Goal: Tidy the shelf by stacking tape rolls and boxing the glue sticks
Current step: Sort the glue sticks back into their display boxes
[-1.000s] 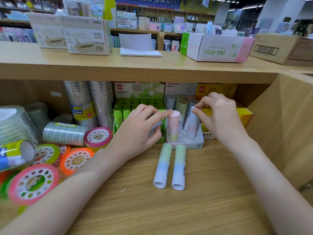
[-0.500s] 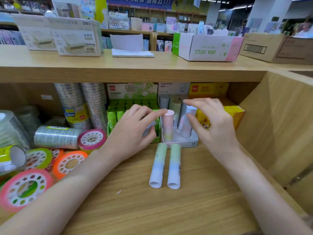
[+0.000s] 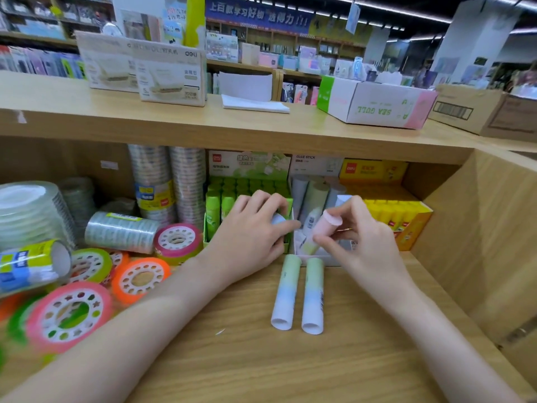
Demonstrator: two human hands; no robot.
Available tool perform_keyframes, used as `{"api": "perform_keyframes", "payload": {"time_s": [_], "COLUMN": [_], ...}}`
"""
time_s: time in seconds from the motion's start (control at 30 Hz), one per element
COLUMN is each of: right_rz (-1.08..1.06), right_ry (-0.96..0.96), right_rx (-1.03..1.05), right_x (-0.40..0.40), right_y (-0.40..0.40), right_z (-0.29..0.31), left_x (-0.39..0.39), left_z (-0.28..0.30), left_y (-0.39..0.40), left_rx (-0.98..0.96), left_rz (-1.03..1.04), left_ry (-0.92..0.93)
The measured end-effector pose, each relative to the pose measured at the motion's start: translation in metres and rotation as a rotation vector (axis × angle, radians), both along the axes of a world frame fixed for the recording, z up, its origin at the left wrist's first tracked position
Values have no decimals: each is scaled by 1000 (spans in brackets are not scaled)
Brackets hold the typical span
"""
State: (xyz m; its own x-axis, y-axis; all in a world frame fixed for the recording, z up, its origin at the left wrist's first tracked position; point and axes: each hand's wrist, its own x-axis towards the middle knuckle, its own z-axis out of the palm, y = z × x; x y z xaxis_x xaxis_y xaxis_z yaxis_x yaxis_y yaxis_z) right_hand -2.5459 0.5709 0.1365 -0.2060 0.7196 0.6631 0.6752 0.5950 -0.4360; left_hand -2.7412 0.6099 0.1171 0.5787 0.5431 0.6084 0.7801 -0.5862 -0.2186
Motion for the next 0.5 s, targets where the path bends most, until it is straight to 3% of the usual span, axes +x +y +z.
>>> {"api": "perform_keyframes", "payload": {"time_s": [0.13,0.27,0.5], "right_rz": [-21,-106,-144], "right_ry": [61,272,-44], "right_rx": [103,103,177], "right_x": [4,17,18], "right_y": [-7,-8,7], "right_z": [-10,0,18], "left_x": [0,0,0], "left_z": [0,-1,1], "left_y": [1,2,2], "left_rx": [3,-1,3], "left_rz": [-2,-12,-24], "left_ry": [3,7,-26]}}
